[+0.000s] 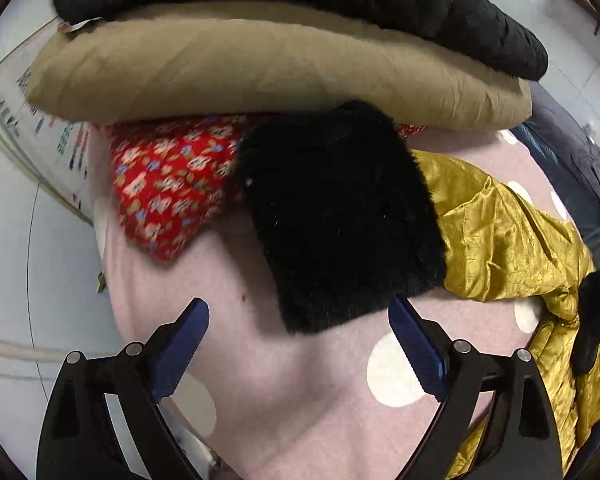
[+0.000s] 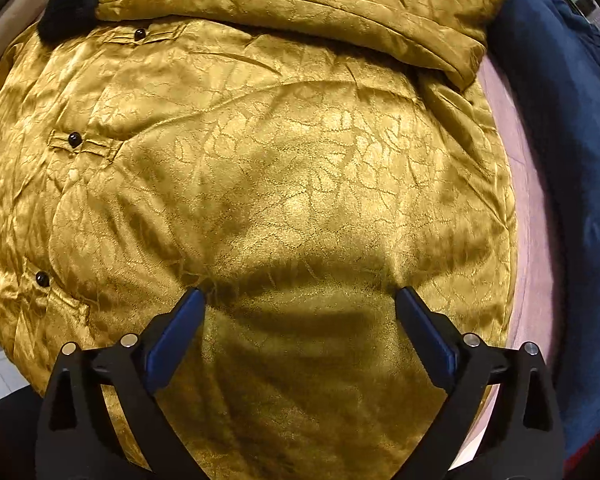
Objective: Fold large clothes
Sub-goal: 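Grasp the other fur cuff with the left gripper and lift it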
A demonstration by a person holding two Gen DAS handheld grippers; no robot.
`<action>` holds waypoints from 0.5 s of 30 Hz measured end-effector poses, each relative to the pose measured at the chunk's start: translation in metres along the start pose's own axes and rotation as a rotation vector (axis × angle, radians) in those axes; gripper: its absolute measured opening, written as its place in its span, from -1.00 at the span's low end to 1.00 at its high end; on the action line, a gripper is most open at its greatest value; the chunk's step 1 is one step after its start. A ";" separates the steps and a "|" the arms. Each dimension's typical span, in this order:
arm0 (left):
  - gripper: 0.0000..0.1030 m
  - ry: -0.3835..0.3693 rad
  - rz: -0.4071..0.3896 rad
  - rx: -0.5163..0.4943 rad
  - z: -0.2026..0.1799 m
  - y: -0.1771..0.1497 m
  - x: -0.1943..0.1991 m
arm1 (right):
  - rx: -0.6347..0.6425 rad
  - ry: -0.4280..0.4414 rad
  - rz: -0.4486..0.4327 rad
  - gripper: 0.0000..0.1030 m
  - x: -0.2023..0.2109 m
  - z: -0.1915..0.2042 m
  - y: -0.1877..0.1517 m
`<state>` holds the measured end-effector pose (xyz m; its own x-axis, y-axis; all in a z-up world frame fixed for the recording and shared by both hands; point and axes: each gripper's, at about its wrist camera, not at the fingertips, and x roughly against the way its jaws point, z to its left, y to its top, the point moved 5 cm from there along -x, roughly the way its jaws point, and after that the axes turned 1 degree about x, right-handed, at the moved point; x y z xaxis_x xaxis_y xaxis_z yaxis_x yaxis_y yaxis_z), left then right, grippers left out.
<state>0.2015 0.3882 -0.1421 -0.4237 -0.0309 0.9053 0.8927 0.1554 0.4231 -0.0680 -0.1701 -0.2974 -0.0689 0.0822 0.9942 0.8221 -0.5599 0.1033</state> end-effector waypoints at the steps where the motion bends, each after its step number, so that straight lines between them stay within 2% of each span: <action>1: 0.69 -0.002 0.007 -0.018 -0.010 0.003 -0.007 | -0.009 -0.003 0.002 0.88 -0.001 0.000 0.001; 2: 0.65 -0.011 0.019 -0.033 -0.013 0.005 -0.014 | -0.017 -0.004 0.004 0.88 -0.003 0.001 0.004; 3: 0.63 -0.021 0.035 -0.045 -0.017 0.005 -0.020 | -0.019 -0.005 0.005 0.88 -0.009 -0.004 0.025; 6: 0.43 -0.060 0.086 -0.055 -0.028 0.004 -0.041 | -0.025 -0.018 -0.002 0.88 -0.010 -0.003 0.023; 8: 0.14 -0.101 0.119 -0.048 -0.036 -0.003 -0.050 | -0.031 -0.026 -0.007 0.88 -0.010 -0.004 0.028; 9: 0.09 -0.100 0.128 -0.050 -0.039 -0.003 -0.052 | -0.033 -0.023 0.003 0.88 -0.008 -0.004 0.027; 14: -0.47 -0.090 0.085 -0.097 -0.045 0.011 -0.037 | -0.075 -0.040 0.001 0.88 0.001 -0.009 0.019; 15: -0.51 -0.102 0.068 -0.097 -0.045 0.017 -0.031 | -0.079 -0.044 0.001 0.88 0.002 -0.009 0.018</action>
<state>0.2368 0.3469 -0.1613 -0.3703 0.0777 0.9257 0.9286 0.0571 0.3667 -0.0589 -0.1874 -0.2935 -0.0417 0.1172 0.9922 0.7747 -0.6233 0.1062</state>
